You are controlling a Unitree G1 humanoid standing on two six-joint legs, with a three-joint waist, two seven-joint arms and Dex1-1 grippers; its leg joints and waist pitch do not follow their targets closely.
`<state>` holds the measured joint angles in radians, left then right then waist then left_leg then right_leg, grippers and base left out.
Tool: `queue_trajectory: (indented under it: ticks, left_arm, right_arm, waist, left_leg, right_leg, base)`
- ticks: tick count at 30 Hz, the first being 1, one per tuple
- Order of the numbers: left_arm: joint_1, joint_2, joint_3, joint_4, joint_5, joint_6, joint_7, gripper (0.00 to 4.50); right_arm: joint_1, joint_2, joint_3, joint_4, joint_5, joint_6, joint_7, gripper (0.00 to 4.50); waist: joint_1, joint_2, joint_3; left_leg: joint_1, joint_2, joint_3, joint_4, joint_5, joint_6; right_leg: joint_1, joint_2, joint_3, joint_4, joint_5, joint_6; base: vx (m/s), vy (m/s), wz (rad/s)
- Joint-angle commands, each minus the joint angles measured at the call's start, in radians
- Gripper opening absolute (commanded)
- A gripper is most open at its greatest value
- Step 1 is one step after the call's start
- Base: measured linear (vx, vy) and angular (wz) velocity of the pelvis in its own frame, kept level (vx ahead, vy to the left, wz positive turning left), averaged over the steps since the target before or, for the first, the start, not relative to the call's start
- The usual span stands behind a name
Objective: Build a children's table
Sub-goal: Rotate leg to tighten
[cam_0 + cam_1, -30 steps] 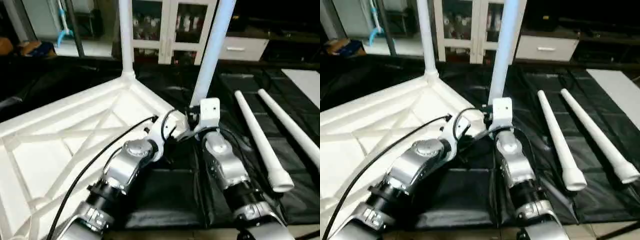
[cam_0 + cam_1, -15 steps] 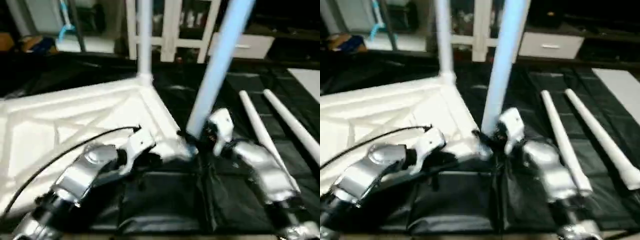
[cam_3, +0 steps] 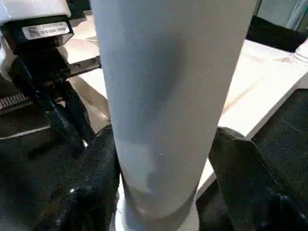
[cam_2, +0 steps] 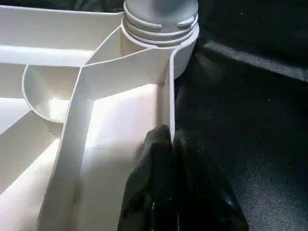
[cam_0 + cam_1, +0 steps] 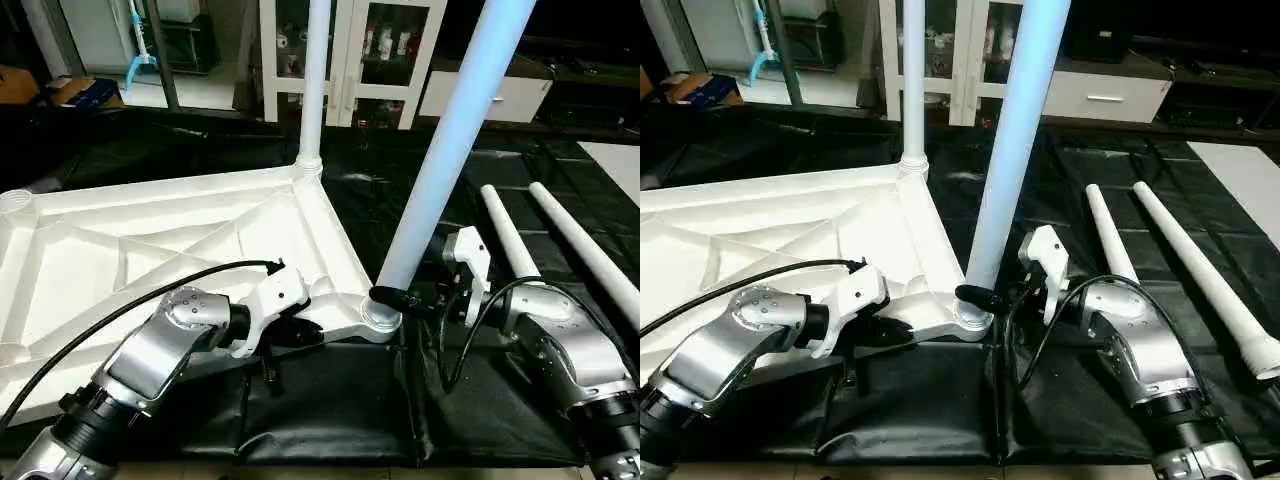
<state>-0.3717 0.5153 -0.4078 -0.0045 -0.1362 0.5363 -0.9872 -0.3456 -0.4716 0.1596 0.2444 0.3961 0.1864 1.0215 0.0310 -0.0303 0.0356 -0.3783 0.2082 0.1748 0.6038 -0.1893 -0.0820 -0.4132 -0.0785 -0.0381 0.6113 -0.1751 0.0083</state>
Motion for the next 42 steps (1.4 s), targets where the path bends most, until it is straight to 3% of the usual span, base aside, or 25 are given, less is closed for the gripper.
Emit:
queue_trajectory:
  ticks: [1,4,5,7,8,9,10,12,13,14,15,17,20,23,24,26,27,30,32,34,36,37,39,42]
  left_arm:
    - [0.01,0.011,-0.027,-0.019,-0.007,0.019,-0.03,0.0]
    - [0.009,0.005,-0.025,-0.018,-0.003,0.034,-0.017,0.0]
    - [0.009,0.005,-0.025,-0.018,-0.003,0.034,-0.017,0.0]
    - [-0.005,-0.025,-0.02,0.003,0.017,0.068,0.035,0.0]
    - [-0.005,-0.025,-0.02,0.003,0.017,0.068,0.035,0.0]
    - [-0.03,-0.083,-0.004,0.046,0.051,0.115,0.138,0.0]
    - [-0.049,-0.131,0.017,0.078,0.069,0.155,0.219,0.0]
    - [-0.083,-0.227,0.062,0.142,0.105,0.204,0.38,0.0]
    - [-0.104,-0.28,0.083,0.183,0.127,0.202,0.475,0.0]
    - [-0.114,-0.302,0.091,0.203,0.136,0.192,0.516,0.0]
    - [-0.121,-0.323,0.089,0.217,0.139,0.177,0.538,0.0]
    - [-0.13,-0.352,0.077,0.229,0.148,0.159,0.56,0.0]
    - [-0.134,-0.365,0.073,0.237,0.15,0.149,0.566,0.0]
    - [-0.146,-0.362,0.062,0.247,0.173,0.137,0.545,0.0]
    - [-0.146,-0.362,0.062,0.247,0.173,0.137,0.545,0.0]
    - [-0.135,-0.314,0.042,0.233,0.174,0.103,0.479,0.0]
    - [-0.126,-0.29,0.033,0.225,0.168,0.097,0.447,0.0]
    - [-0.097,-0.214,0.003,0.206,0.149,0.028,0.345,0.0]
    - [-0.082,-0.177,0.0,0.199,0.135,0.006,0.302,0.0]
    - [-0.081,-0.175,-0.001,0.198,0.134,0.005,0.3,0.0]
    - [-0.056,-0.112,0.008,0.171,0.097,-0.04,0.194,0.0]
    - [-0.039,-0.078,0.013,0.148,0.074,-0.065,0.124,0.0]
    - [-0.029,-0.058,0.017,0.133,0.059,-0.081,0.079,0.0]
    - [-0.02,-0.031,0.016,0.112,0.043,-0.085,0.03,0.0]
  right_arm:
    - [-0.013,0.007,-0.007,0.02,0.0,0.002,-0.016,2.5]
    - [-0.022,0.041,-0.024,0.062,-0.036,-0.013,-0.111,2.21]
    - [-0.022,0.041,-0.024,0.062,-0.036,-0.013,-0.111,2.13]
    - [-0.043,0.086,-0.036,0.143,-0.129,-0.024,-0.302,2.09]
    - [-0.043,0.086,-0.036,0.143,-0.129,-0.024,-0.302,2.05]
    - [-0.066,0.137,-0.066,0.227,-0.211,0.016,-0.557,1.98]
    - [-0.074,0.159,-0.085,0.259,-0.245,0.048,-0.691,1.93]
    - [-0.076,0.211,-0.138,0.29,-0.279,0.077,-0.922,1.88]
    - [-0.074,0.247,-0.157,0.3,-0.297,0.068,-1.028,1.88]
    - [-0.075,0.262,-0.157,0.303,-0.308,0.058,-1.062,1.86]
    - [-0.079,0.289,-0.149,0.311,-0.315,0.041,-1.089,1.86]
    - [-0.085,0.34,-0.128,0.324,-0.332,0.007,-1.127,1.86]
    - [-0.089,0.368,-0.114,0.33,-0.334,-0.017,-1.129,1.86]
    - [-0.116,0.441,-0.098,0.323,-0.277,-0.12,-1.021,1.86]
    - [-0.116,0.441,-0.098,0.323,-0.277,-0.12,-1.021,2.2]
    - [-0.093,0.418,-0.077,0.231,-0.254,-0.179,-0.906,2.4]
    - [-0.079,0.402,-0.082,0.189,-0.231,-0.175,-0.874,2.56]
    - [-0.045,0.339,-0.098,0.087,-0.172,-0.158,-0.792,2.66]
    - [-0.029,0.306,-0.11,0.043,-0.106,-0.109,-0.701,3.0]
    - [-0.027,0.304,-0.111,0.04,-0.1,-0.104,-0.693,3.0]
    - [0.01,0.18,-0.077,-0.029,-0.034,-0.003,-0.459,3.14]
    - [0.025,0.118,-0.068,-0.043,-0.022,0.004,-0.345,3.14]
    - [0.032,0.08,-0.062,-0.047,-0.021,-0.001,-0.277,3.14]
    - [0.031,0.037,-0.058,-0.033,-0.025,-0.023,-0.192,3.14]
  waist:
    - [-0.003,0.0,-0.054]
    - [-0.005,-0.001,-0.053]
    - [-0.007,0.001,-0.05]
    - [-0.013,0.001,-0.048]
    - [-0.018,0.0,-0.044]
    - [-0.026,0.0,-0.039]
    - [-0.039,-0.004,-0.038]
    - [-0.045,-0.003,-0.039]
    - [-0.046,0.002,-0.043]
    - [-0.048,-0.001,-0.043]
    - [-0.049,0.004,-0.046]
    - [-0.055,-0.002,-0.049]
    - [-0.058,-0.001,-0.049]
    - [-0.058,0.001,-0.049]
    - [-0.059,0.001,-0.048]
    - [-0.056,0.002,-0.05]
    - [-0.053,-0.006,-0.054]
    - [-0.047,0.0,-0.056]
    - [-0.046,0.001,-0.059]
    - [-0.043,0.004,-0.062]
    - [-0.035,0.007,-0.063]
    - [-0.034,0.006,-0.059]
    - [-0.03,0.007,-0.057]
    - [-0.026,0.006,-0.054]
  left_leg:
    - [0.012,0.015,0.004,-0.075,-0.209,0.029]
    - [0.013,0.015,0.005,-0.075,-0.208,0.029]
    - [0.012,0.014,0.005,-0.078,-0.224,0.019]
    - [0.013,0.014,0.003,-0.081,-0.261,0.002]
    - [0.012,0.013,0.003,-0.082,-0.277,-0.007]
    - [0.015,0.01,0.0,-0.084,-0.324,-0.028]
    - [0.017,0.005,-0.004,-0.083,-0.356,-0.053]
    - [0.022,0.004,-0.01,-0.081,-0.382,-0.072]
    - [0.029,0.003,-0.012,-0.079,-0.403,-0.072]
    - [0.028,0.002,-0.012,-0.078,-0.413,-0.07]
    - [0.025,0.0,-0.015,-0.081,-0.427,-0.064]
    - [0.018,0.0,-0.016,-0.083,-0.43,-0.052]
    - [0.019,0.0,-0.014,-0.084,-0.434,-0.04]
    - [0.016,0.003,-0.016,-0.088,-0.438,-0.036]
    - [0.016,0.004,-0.016,-0.088,-0.441,-0.034]
    - [0.014,0.006,-0.014,-0.089,-0.423,-0.027]
    - [0.011,0.009,-0.01,-0.088,-0.382,-0.019]
    - [0.003,0.01,-0.008,-0.087,-0.298,0.006]
    - [0.008,0.011,-0.003,-0.083,-0.275,0.012]
    - [0.006,0.013,-0.003,-0.082,-0.215,0.023]
    - [0.008,0.014,-0.002,-0.078,-0.169,0.047]
    - [0.007,0.014,0.001,-0.078,-0.157,0.057]
    - [0.011,0.016,0.005,-0.077,-0.181,0.064]
    - [0.013,0.017,0.007,-0.079,-0.217,0.052]
  right_leg:
    - [0.045,-0.035,0.028,-0.067,-0.197,-0.204]
    - [0.044,-0.034,0.028,-0.067,-0.198,-0.21]
    - [0.043,-0.035,0.027,-0.07,-0.225,-0.205]
    - [0.039,-0.035,0.027,-0.075,-0.282,-0.19]
    - [0.036,-0.034,0.027,-0.077,-0.311,-0.181]
    - [0.032,-0.034,0.025,-0.086,-0.403,-0.158]
    - [0.031,-0.035,0.022,-0.093,-0.488,-0.13]
    - [0.026,-0.036,0.018,-0.104,-0.552,-0.085]
    - [0.019,-0.036,0.017,-0.11,-0.55,-0.071]
    - [0.018,-0.033,0.016,-0.112,-0.543,-0.067]
    - [0.023,-0.032,0.012,-0.113,-0.533,-0.058]
    - [0.025,-0.031,0.01,-0.114,-0.497,-0.057]
    - [0.022,-0.03,0.012,-0.114,-0.462,-0.066]
    - [0.025,-0.031,0.012,-0.11,-0.441,-0.074]
    - [0.025,-0.031,0.013,-0.109,-0.423,-0.08]
    - [0.028,-0.031,0.016,-0.104,-0.379,-0.095]
    - [0.033,-0.031,0.019,-0.096,-0.313,-0.113]
    - [0.045,-0.031,0.022,-0.083,-0.215,-0.14]
    - [0.044,-0.032,0.024,-0.08,-0.178,-0.159]
    - [0.049,-0.032,0.024,-0.07,-0.104,-0.187]
    - [0.057,-0.028,0.022,-0.063,-0.018,-0.219]
    - [0.056,-0.03,0.024,-0.062,-0.008,-0.231]
    - [0.051,-0.033,0.024,-0.066,-0.05,-0.243]
    - [0.048,-0.037,0.027,-0.073,-0.128,-0.237]
  base:
    - [0.0,0.0,0.0]
    - [0.0,0.0,0.0]
    - [0.0,0.0,0.0]
    - [0.0,0.0,0.0]
    - [0.0,0.0,0.0]
    - [0.0,0.0,0.0]
    - [0.0,0.0,0.0]
    - [-0.029,0.001,-0.03]
    - [0.0,0.0,0.0]
    - [0.0,0.0,0.0]
    - [0.0,0.0,0.0]
    - [0.0,0.0,0.0]
    - [0.0,0.0,0.0]
    - [0.0,0.0,0.0]
    - [0.0,0.0,0.0]
    - [0.0,0.0,0.0]
    - [0.0,0.0,0.0]
    - [0.0,0.0,0.0]
    - [0.0,0.0,0.0]
    - [0.0,0.0,0.0]
    - [0.0,0.0,0.0]
    - [0.0,0.0,0.0]
    - [0.0,0.0,0.0]
    - [0.0,0.0,0.0]
